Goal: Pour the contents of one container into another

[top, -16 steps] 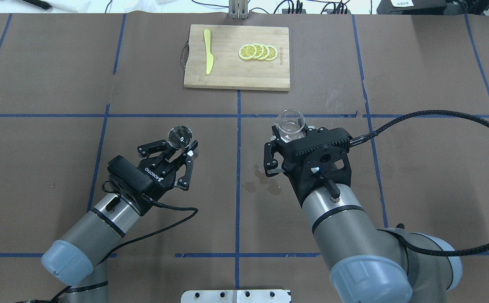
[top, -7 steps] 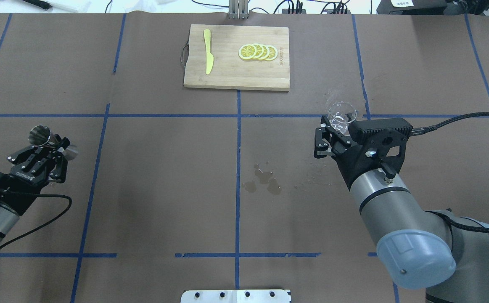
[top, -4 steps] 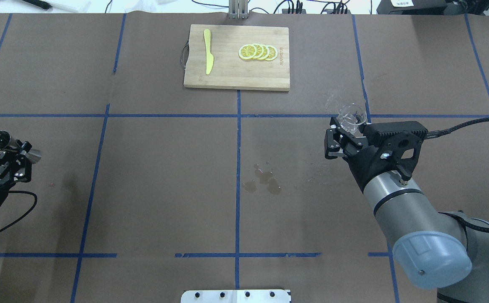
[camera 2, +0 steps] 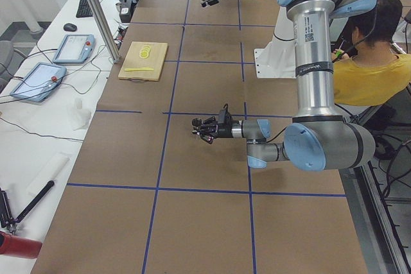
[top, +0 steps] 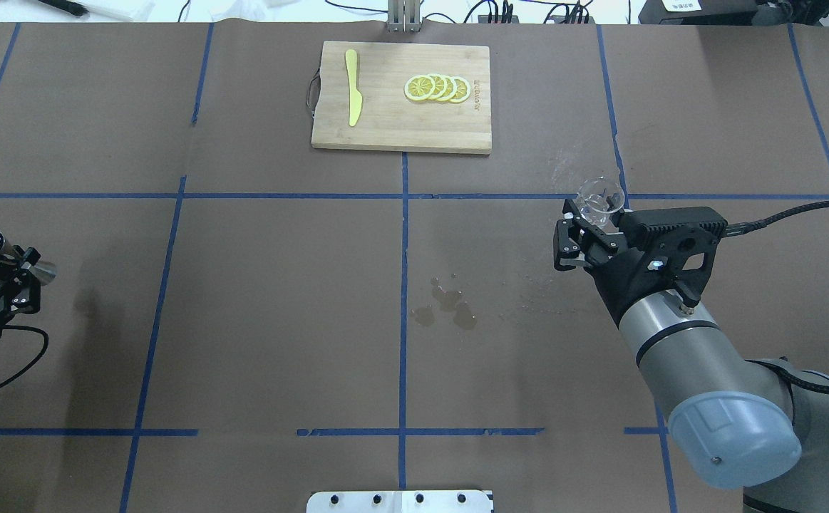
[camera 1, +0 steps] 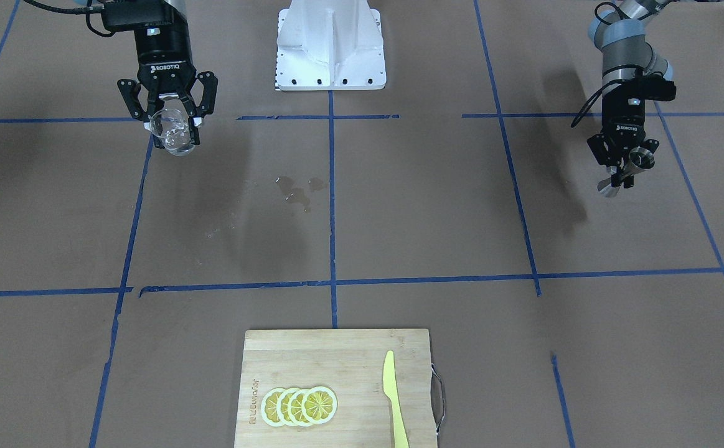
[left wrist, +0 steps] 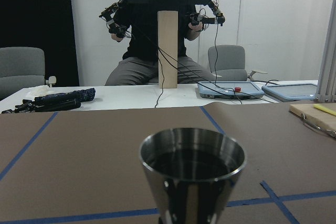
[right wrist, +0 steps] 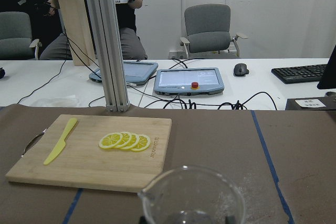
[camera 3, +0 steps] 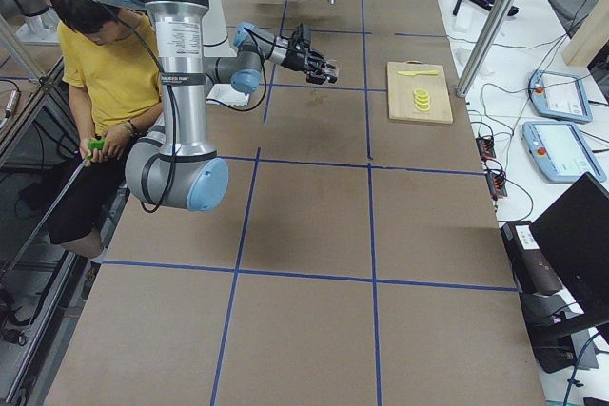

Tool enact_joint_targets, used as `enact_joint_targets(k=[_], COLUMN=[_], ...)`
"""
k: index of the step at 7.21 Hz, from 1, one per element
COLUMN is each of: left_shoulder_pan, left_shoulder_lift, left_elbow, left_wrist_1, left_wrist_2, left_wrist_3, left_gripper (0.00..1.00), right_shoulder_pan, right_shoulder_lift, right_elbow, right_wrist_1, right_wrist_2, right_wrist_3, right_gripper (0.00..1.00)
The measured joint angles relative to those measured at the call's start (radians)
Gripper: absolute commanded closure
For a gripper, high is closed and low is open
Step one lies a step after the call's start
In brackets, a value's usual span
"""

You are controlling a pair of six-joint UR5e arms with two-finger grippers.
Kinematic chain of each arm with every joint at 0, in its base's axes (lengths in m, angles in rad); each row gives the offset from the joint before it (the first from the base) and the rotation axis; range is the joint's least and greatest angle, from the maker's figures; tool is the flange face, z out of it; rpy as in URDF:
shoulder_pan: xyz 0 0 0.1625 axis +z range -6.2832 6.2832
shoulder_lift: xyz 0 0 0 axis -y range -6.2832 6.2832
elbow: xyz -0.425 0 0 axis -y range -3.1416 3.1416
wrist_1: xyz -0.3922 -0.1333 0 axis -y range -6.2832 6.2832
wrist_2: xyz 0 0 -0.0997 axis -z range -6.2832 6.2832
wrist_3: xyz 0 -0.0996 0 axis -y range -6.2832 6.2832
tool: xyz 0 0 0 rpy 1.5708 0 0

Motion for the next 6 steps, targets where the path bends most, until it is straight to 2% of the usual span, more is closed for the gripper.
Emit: enact_joint_targets(k=[2,6], left_shoulder_pan=[0.008,0.045], left_shoulder_lift=[-0.002,-0.01], left_elbow=[-0.001,-0.022], left_wrist_1=[0.06,0.082], left_wrist_2=[-0.022,-0.02], left_wrist_3=[-0.072,-0.107], left_gripper=[1.0,1.0], right_shoulder_pan=[-0.001,-0.002], right_shoulder_lift=[0.0,0.003], right_elbow=[-0.008,-0.009], right_wrist_1=[0.0,0.0], right_wrist_2=[0.0,0.0], right_wrist_3=[-0.001,-0.002], right_gripper=[1.0,1.0])
